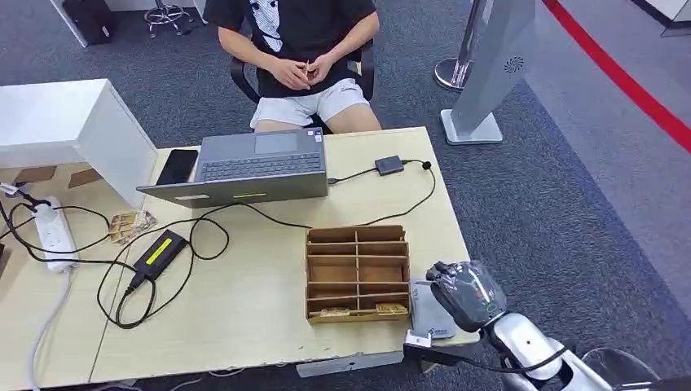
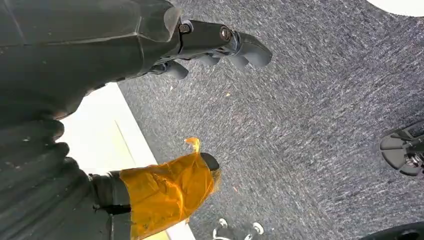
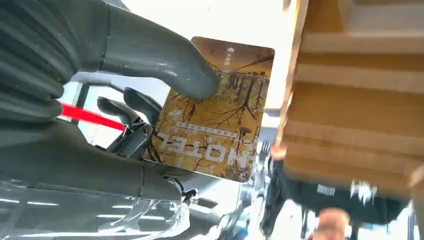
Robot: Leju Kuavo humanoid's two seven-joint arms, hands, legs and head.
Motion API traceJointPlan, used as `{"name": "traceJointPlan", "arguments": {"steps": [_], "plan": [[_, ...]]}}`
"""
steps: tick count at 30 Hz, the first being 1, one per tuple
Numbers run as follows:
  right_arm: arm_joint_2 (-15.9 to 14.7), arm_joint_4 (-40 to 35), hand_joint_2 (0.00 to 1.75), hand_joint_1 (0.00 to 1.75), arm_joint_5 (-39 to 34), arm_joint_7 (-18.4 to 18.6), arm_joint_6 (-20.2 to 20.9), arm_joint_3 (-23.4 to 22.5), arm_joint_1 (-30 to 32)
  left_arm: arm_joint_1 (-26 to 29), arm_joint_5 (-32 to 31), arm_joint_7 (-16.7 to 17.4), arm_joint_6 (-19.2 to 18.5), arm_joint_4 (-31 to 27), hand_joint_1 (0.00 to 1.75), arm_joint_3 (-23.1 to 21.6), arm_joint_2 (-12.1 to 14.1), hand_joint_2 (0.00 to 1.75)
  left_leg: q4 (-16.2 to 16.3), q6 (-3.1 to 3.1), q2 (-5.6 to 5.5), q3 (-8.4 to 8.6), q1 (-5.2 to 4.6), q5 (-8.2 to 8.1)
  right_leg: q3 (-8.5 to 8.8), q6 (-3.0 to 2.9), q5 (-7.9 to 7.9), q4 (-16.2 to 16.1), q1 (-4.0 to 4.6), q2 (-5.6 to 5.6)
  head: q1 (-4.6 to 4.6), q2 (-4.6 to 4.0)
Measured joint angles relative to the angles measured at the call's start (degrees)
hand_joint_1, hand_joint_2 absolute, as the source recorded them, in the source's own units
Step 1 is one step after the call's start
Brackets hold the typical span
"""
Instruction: Pass the card to the sensor for recognition and then transmit it.
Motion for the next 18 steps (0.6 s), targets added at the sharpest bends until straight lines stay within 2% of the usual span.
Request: {"name": "traceJointPlan", "arguments": {"steps": [6,10,13,18], "plan": [[-1.5,-5.8,1.75,1.75,-5.8,-4.1,0.5,-5.0,-0.6,0.0,-0.9,-0.2,0.0,0.0,0.00,0.3,0.0,1.75,0.0,0.00,0.02,-0.07,0.00,0.00,0.01,-0.01,0.02,0.0,0.00,0.01,0.00,0.02],[-1.1,-6.3,1.75,1.75,-8.3,-5.1,3.8,-5.5,-6.2,-0.1,-2.1,-0.5,-0.1,0.0,0.00,0.3,0.0,1.75,0.0,0.00,0.12,-0.03,0.02,0.02,0.05,-0.04,0.05,0.0,0.00,0.10,0.02,0.00],[1.3,-4.3,1.75,1.75,-10.0,-4.3,8.0,-4.5,-14.2,-0.2,-3.0,-0.6,-0.5,0.0,0.00,0.3,0.1,1.75,0.0,-0.02,0.28,0.00,0.02,0.10,0.02,-0.16,0.15,0.1,0.01,0.25,0.00,0.00],[9.3,6.3,1.75,1.75,-13.3,-0.9,15.2,0.4,-30.4,-1.4,-3.4,-0.9,-1.5,0.0,0.00,-0.6,0.3,1.75,0.0,-0.13,0.33,-0.01,0.05,0.27,-0.08,-0.24,0.26,0.2,0.02,0.33,0.00,0.00]]}}
